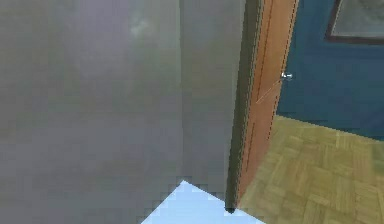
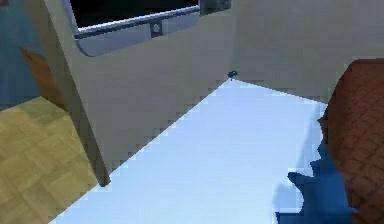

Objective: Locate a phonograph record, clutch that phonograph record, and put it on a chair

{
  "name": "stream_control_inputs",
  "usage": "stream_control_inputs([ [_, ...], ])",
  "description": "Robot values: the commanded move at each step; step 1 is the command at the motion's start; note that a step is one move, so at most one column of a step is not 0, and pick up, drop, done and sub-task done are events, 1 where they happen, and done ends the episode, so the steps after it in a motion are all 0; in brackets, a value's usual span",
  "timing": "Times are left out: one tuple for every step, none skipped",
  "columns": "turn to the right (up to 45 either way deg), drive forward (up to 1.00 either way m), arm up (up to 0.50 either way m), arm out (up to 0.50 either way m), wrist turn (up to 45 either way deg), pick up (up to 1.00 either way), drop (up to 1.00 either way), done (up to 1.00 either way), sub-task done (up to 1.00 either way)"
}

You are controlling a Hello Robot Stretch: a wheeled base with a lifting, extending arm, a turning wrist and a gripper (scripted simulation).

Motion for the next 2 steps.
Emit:
stream_control_inputs([
  [-45.0,0.0,0.0,0.0,0.0,0.0,0.0,0.0,0.0],
  [-39.0,0.0,0.0,0.0,0.0,0.0,0.0,0.0,0.0],
])
